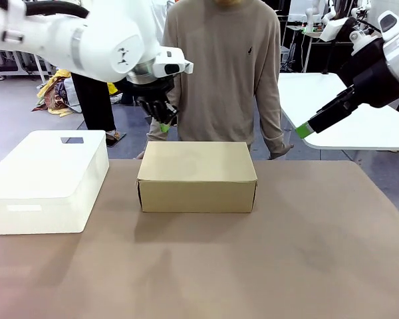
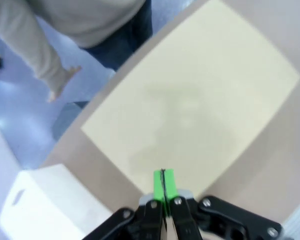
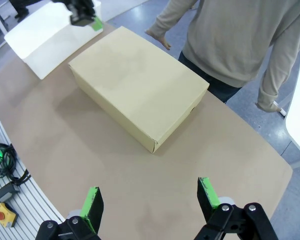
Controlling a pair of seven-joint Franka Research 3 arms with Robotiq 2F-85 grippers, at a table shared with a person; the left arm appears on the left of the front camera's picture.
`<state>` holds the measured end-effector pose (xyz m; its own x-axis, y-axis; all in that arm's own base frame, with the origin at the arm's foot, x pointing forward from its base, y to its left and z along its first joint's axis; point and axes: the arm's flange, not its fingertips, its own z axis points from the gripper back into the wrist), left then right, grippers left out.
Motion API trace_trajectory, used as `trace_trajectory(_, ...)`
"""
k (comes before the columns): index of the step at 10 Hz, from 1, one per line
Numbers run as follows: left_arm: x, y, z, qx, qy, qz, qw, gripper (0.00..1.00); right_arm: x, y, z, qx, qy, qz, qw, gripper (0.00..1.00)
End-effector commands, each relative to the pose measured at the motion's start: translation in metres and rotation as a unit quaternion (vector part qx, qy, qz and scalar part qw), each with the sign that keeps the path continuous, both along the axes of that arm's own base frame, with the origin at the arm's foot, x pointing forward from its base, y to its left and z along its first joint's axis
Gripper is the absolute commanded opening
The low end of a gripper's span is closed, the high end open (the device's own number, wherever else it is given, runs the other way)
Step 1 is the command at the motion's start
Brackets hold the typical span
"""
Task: Pack the shoes into the box.
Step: Press down on the lid of the Shoes Box.
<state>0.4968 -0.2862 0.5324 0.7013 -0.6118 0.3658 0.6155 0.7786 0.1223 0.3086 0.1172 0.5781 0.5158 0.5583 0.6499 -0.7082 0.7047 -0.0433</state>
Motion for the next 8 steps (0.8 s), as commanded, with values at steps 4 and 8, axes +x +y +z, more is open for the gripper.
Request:
trace_trajectory(4,-0.083,0.055,0.008,-0.035,-0.025,-0.075,0.996,0.76,0.001,0.001,-0.002,0.004,-0.003,-0.013,1.0,1.0)
trace_trajectory(8,-0.093,0.048,0.018,-0.04,-0.061,-0.083,0.994,1.0,0.001,0.001,-0.002,0.004,-0.003,-0.013,1.0,1.0)
